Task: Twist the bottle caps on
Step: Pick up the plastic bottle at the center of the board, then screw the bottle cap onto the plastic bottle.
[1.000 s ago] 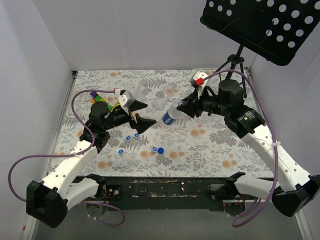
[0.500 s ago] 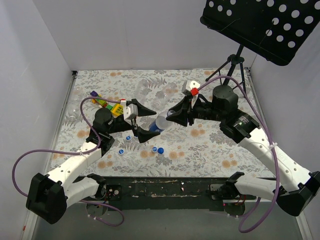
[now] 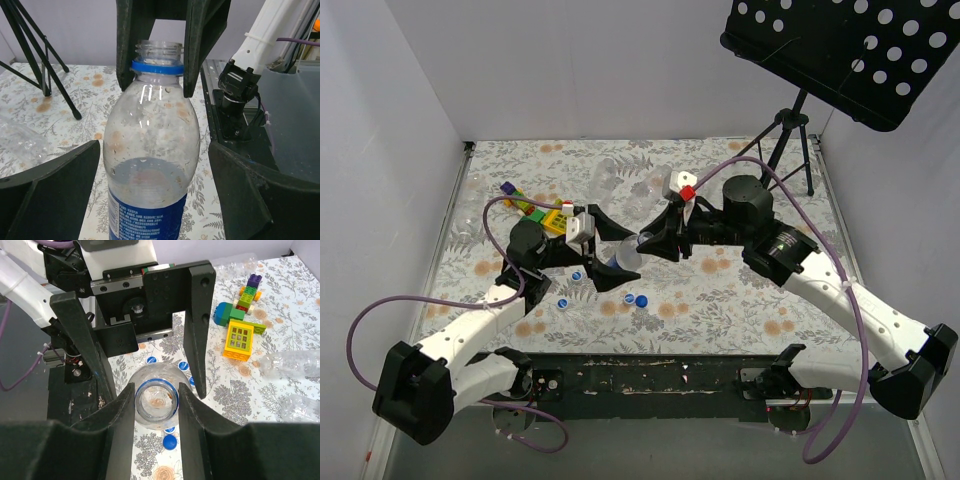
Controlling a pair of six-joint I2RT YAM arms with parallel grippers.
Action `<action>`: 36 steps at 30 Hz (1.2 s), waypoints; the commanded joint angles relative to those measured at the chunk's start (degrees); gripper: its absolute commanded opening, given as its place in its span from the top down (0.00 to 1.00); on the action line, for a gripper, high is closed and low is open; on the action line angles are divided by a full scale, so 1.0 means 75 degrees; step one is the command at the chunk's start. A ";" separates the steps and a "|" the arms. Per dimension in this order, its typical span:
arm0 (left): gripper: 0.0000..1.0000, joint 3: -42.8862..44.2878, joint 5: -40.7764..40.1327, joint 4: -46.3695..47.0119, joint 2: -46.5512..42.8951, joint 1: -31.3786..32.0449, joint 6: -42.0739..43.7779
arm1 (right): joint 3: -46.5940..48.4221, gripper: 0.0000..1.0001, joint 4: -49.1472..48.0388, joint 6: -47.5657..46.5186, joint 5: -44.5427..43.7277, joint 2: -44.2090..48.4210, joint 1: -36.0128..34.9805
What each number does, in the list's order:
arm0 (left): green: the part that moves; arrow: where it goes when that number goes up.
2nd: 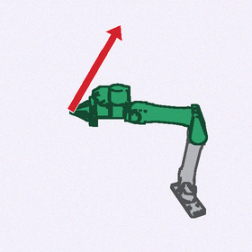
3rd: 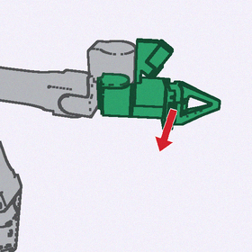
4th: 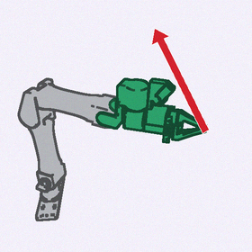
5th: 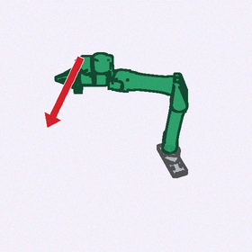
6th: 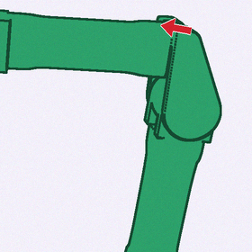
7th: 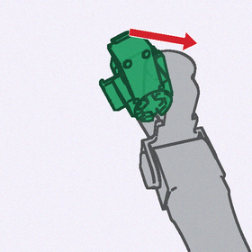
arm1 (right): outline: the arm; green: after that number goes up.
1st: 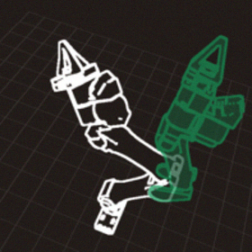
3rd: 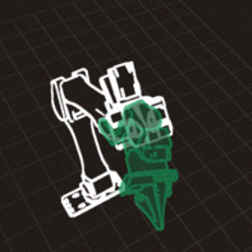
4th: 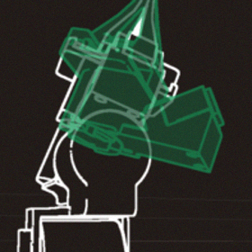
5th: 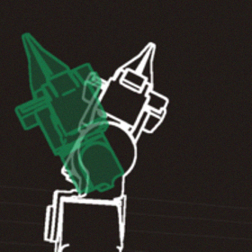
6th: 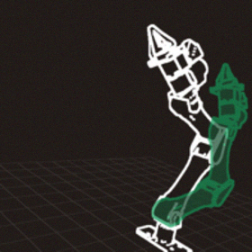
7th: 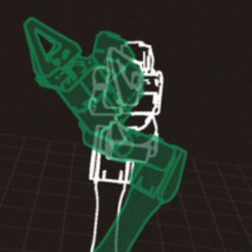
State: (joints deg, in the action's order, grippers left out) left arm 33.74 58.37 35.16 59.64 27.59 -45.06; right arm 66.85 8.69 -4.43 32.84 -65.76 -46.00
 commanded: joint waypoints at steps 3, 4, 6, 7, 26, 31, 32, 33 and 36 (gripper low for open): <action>0.15 0.0119 0.0315 -0.0047 0.0158 0.0071 -0.0121 | -0.0065 0.99 -0.0654 0.0028 0.0075 0.0177 -0.0066; 0.16 0.0131 0.0315 -0.0082 0.0193 0.0071 -0.0110 | -0.0100 0.99 -0.0678 0.0016 0.0063 0.0201 -0.0055; 0.19 0.0154 0.0315 -0.0129 0.0228 0.0071 -0.0098 | -0.0136 0.99 -0.0725 0.0016 0.0028 0.0248 -0.0066; 0.21 0.0154 0.0315 -0.0129 0.0240 0.0071 -0.0098 | -0.0148 0.99 -0.0725 0.0016 0.0039 0.0260 -0.0055; 0.54 0.0529 -0.3826 -0.2073 -0.0240 0.0071 0.0512 | 0.0133 0.10 0.0339 0.0532 -0.2594 0.0541 -0.0066; 0.57 0.0868 -0.7180 -0.3057 -0.0147 -0.0093 0.0055 | 0.0251 0.07 0.1639 0.0520 -0.3616 0.0343 -0.0054; 0.57 0.0892 -0.7579 -0.3140 -0.0158 -0.0151 -0.0015 | 0.0262 0.07 0.1898 0.0473 -0.3698 0.0237 -0.0066; 0.58 0.0904 -0.8036 -0.3164 -0.0193 -0.0233 -0.0085 | 0.0251 0.07 0.2213 0.0450 -0.3757 0.0132 -0.0066; 0.58 0.0846 -0.8356 -0.3141 -0.0299 -0.0503 -0.0249 | 0.0251 0.08 0.3057 0.0344 -0.3944 -0.0301 -0.0101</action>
State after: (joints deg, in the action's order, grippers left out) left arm 38.30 9.37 14.28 59.40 26.00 -44.75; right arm 66.70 20.99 -1.32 8.47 -64.49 -46.26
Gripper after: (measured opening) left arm 0.594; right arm 0.925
